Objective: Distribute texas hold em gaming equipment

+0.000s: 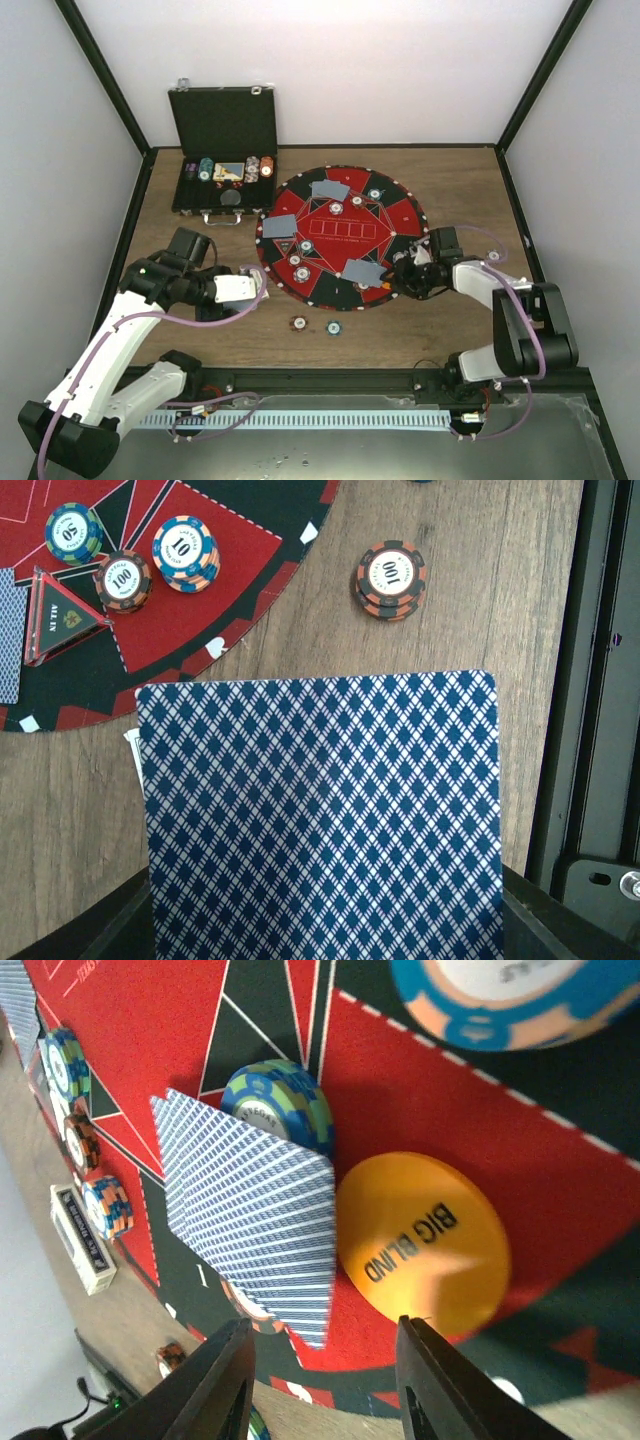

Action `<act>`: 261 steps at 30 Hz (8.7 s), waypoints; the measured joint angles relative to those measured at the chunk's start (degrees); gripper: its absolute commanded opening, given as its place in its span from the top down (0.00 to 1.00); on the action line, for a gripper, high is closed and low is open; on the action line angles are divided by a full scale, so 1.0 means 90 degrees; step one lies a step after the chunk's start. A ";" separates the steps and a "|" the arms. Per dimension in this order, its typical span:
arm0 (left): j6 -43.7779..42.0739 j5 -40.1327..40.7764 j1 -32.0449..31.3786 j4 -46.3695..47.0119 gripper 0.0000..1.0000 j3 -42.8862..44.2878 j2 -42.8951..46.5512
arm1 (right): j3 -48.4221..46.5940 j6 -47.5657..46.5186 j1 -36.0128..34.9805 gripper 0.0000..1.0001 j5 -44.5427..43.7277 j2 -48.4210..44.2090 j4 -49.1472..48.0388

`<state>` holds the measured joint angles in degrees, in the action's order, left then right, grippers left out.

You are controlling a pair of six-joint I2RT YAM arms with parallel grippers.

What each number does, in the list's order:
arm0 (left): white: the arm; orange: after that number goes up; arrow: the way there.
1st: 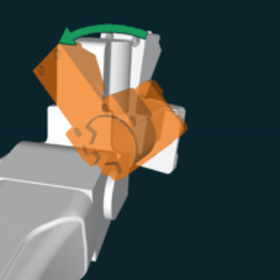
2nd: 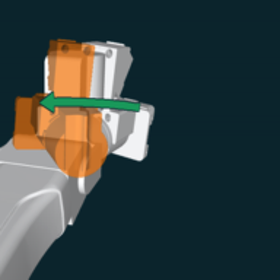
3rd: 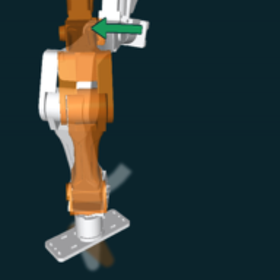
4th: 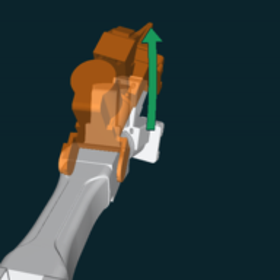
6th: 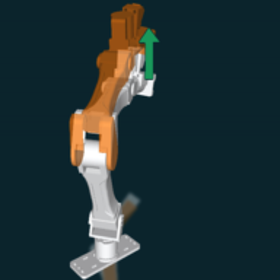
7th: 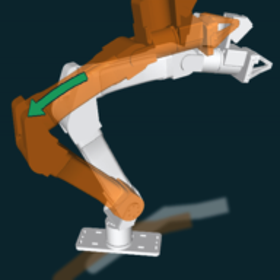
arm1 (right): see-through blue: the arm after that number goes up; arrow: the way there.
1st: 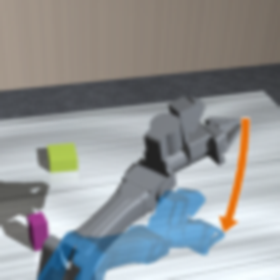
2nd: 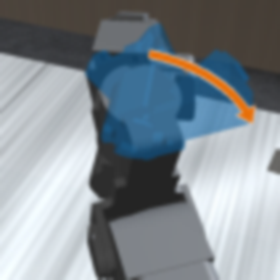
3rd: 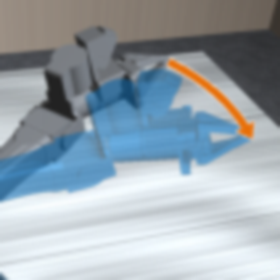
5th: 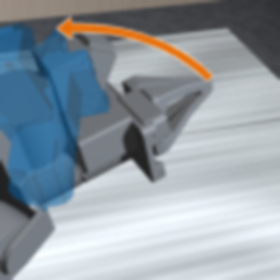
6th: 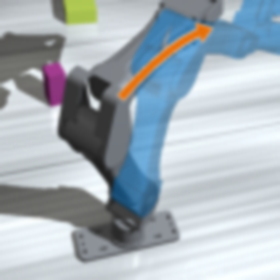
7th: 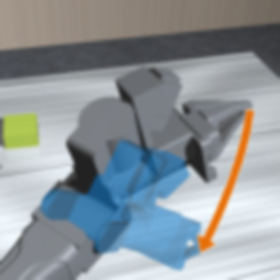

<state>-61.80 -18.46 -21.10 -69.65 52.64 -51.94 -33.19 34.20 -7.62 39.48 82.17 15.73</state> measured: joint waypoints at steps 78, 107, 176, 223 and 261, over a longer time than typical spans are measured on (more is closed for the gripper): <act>0.0007 -0.0165 0.0000 -0.0202 0.92 0.0187 -0.0126 | -0.1834 0.4017 -0.5054 0.45 0.1469 0.2317 -0.6329; 0.0007 -0.0119 0.0000 -0.0175 0.93 0.0187 -0.0148 | -0.1734 0.3650 -0.5195 0.99 0.1275 0.1457 -0.5404; 0.0177 -0.0126 0.0000 -0.0032 0.92 0.0095 0.0000 | -0.5100 -0.5644 -0.4427 0.23 -0.7368 0.3264 0.0993; 0.0180 -0.0296 0.0000 0.0015 0.92 0.0117 0.0046 | -0.2506 0.2931 -0.5508 0.29 0.0515 0.1753 -0.4551; 0.0172 -0.0245 0.0000 -0.0049 0.92 0.0182 0.0136 | -0.2208 0.2934 -0.5122 0.39 0.1107 0.1838 -0.4867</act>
<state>-60.25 -20.67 -21.10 -70.08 54.28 -50.72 -53.06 60.60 -53.71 49.45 98.72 -28.08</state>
